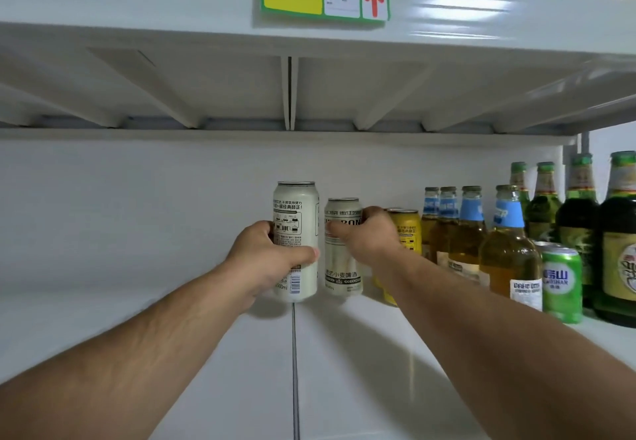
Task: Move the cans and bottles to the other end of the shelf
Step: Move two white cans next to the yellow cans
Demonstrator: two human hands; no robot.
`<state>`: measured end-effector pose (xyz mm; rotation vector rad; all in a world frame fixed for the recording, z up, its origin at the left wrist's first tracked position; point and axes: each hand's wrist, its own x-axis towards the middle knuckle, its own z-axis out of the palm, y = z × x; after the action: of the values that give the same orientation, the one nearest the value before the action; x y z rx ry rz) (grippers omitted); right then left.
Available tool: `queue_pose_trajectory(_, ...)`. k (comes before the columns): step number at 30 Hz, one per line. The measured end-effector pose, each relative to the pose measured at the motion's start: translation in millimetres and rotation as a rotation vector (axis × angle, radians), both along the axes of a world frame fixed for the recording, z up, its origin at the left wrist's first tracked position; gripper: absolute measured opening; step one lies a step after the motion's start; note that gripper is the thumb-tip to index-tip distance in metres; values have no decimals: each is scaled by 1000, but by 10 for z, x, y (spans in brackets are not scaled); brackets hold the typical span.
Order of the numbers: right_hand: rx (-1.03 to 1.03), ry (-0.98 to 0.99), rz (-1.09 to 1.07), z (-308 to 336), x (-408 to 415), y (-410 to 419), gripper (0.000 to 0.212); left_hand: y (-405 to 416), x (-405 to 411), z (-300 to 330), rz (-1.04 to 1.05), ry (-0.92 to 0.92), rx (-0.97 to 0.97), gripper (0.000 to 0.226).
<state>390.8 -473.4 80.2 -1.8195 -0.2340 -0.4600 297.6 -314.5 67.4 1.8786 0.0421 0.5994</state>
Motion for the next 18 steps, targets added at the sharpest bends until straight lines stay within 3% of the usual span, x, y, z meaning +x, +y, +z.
queue_pose_trajectory(9,-80,19,-5,-91,408,202,49,98,198,-183,31,14,-67,39)
queue_pose_trajectory(15,-22,33,33,-202,506,198,43,165,191,-249,39,35,-92,57)
queue_pose_trajectory(18,-16,26,55,-251,522,183,40,191,179,-287,34,43,-94,55)
